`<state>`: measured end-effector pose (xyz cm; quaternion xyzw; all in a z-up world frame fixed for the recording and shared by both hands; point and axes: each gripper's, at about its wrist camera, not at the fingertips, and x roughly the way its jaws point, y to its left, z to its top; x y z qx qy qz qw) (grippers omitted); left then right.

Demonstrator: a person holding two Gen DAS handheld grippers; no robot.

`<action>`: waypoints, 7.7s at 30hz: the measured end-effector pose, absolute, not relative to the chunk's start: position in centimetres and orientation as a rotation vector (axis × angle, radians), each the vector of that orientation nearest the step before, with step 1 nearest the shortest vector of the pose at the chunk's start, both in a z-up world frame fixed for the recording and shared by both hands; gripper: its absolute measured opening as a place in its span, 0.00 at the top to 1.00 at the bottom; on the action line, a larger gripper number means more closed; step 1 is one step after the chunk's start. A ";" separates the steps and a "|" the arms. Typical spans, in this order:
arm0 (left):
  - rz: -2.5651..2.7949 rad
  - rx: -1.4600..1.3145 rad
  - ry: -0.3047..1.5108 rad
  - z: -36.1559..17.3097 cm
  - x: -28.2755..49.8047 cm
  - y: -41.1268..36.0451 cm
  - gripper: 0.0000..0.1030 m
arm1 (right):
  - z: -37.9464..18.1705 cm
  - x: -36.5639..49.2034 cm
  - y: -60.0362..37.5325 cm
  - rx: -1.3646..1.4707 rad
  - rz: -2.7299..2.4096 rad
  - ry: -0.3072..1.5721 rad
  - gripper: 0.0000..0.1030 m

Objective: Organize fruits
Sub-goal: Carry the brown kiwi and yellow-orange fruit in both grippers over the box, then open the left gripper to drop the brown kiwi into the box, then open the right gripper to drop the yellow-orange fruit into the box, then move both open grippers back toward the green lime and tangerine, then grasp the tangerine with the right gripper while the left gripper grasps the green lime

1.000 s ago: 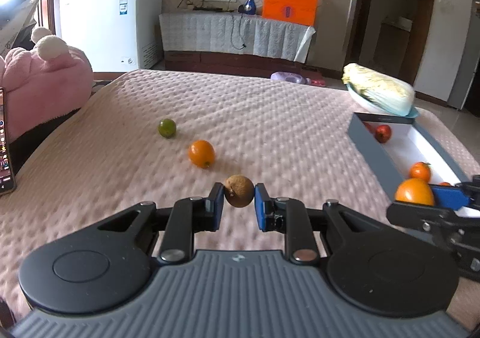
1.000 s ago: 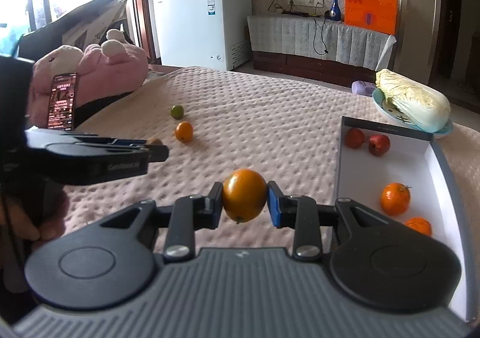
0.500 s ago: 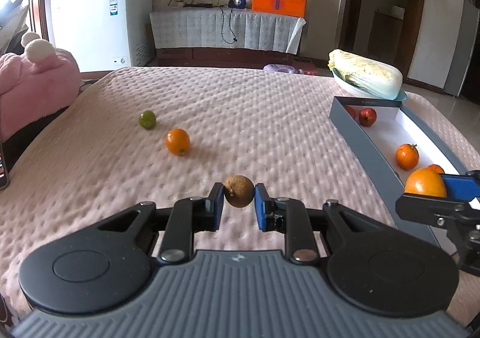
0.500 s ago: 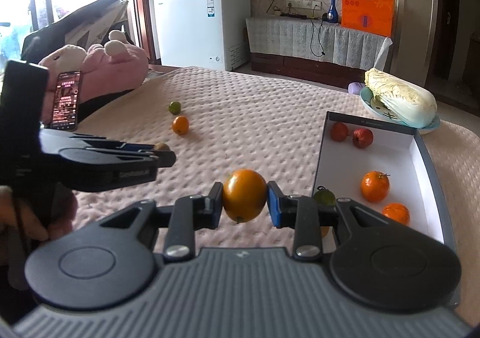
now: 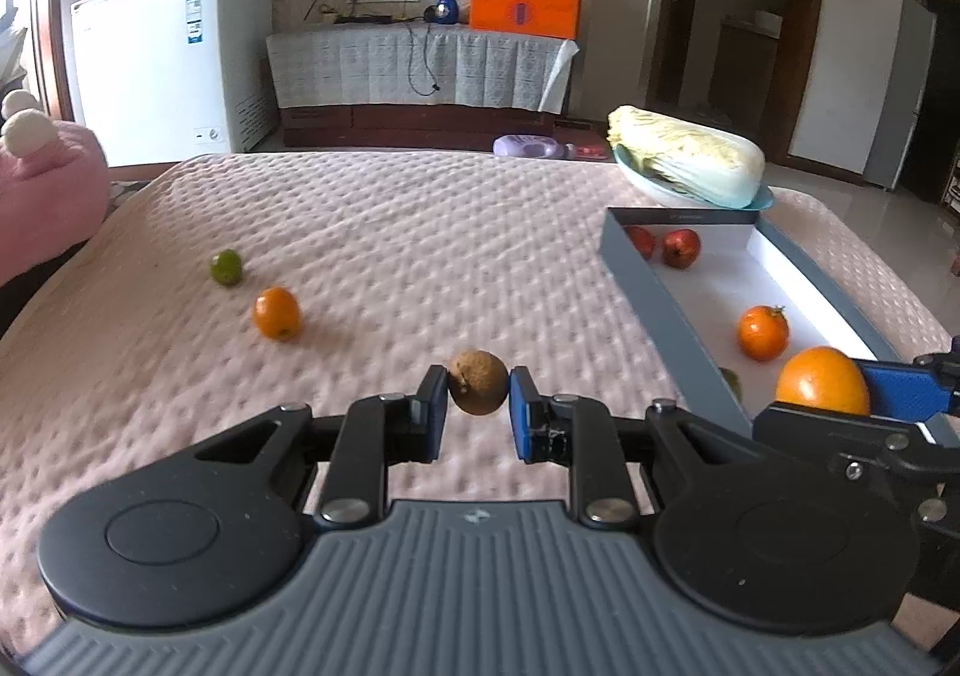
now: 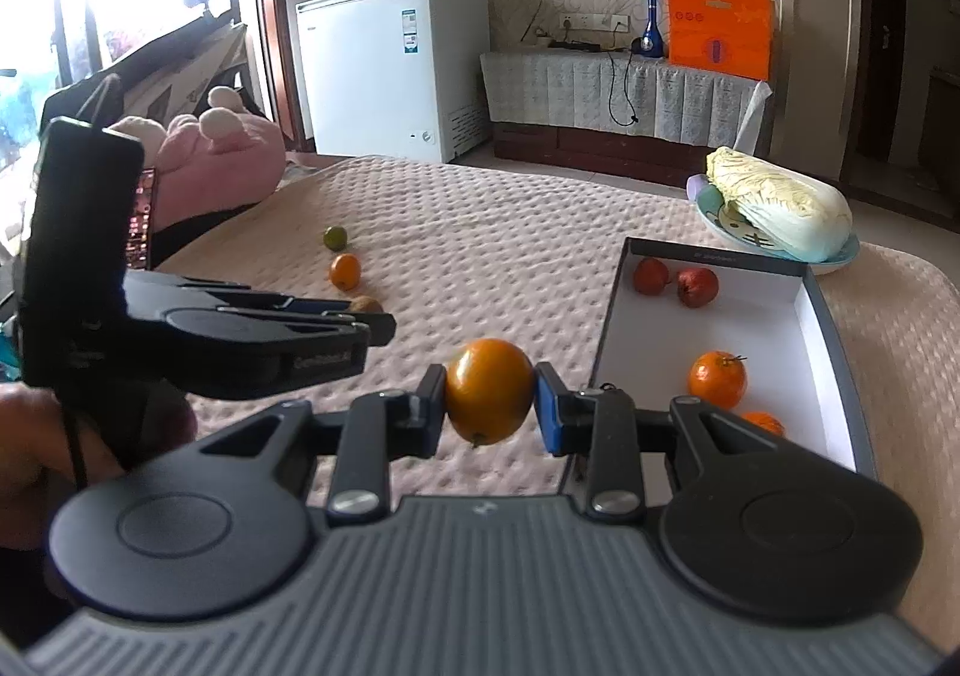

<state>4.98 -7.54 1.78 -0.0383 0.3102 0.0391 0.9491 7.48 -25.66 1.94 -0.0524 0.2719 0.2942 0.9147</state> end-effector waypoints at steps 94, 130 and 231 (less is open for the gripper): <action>-0.116 -0.041 0.585 5.9 4.5 -10.8 0.73 | -1.4 14.8 -32.0 0.115 0.158 0.685 0.67; 0.245 -0.140 0.575 2.9 3.5 5.3 0.73 | -1.3 12.4 -15.7 -0.017 0.485 0.530 0.54; 0.276 -0.165 0.599 -1.8 12.4 11.0 0.39 | -4.1 13.2 -6.2 -0.250 0.730 0.653 0.66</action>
